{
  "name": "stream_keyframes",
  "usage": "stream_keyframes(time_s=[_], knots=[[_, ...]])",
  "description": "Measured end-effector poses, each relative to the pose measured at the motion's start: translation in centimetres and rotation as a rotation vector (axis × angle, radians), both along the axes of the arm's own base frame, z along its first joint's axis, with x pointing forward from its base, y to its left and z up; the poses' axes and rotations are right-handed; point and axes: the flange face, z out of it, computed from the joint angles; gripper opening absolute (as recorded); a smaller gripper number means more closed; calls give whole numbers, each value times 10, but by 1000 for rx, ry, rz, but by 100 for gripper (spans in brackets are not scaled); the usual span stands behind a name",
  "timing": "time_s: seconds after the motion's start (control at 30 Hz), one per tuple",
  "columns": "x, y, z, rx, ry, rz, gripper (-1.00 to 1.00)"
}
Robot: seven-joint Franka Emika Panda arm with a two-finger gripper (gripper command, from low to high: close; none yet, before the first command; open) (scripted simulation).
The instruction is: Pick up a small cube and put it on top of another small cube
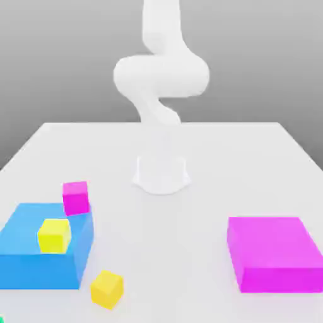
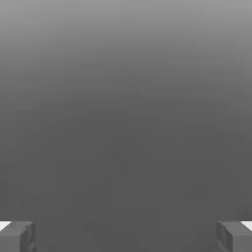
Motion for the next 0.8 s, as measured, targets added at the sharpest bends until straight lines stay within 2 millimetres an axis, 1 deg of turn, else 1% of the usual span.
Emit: stream_keyframes(time_s=[0.1, 0.2, 0.3, 0.4, 0.5, 0.6, 0.7, 0.8], knots=[[32, -10, -45, -66, 76, 86, 0], [58, -20, -92, -124, 147, 172, 0], [78, -30, -140, -177, 217, 261, 0], [93, -40, -189, -223, 286, 353, 0], [102, -50, -240, -264, 353, 448, 0], [105, -60, -290, -299, 419, 546, 0], [102, -70, -341, -329, 483, 645, 0], [94, -81, -390, -352, 546, 747, 0]])
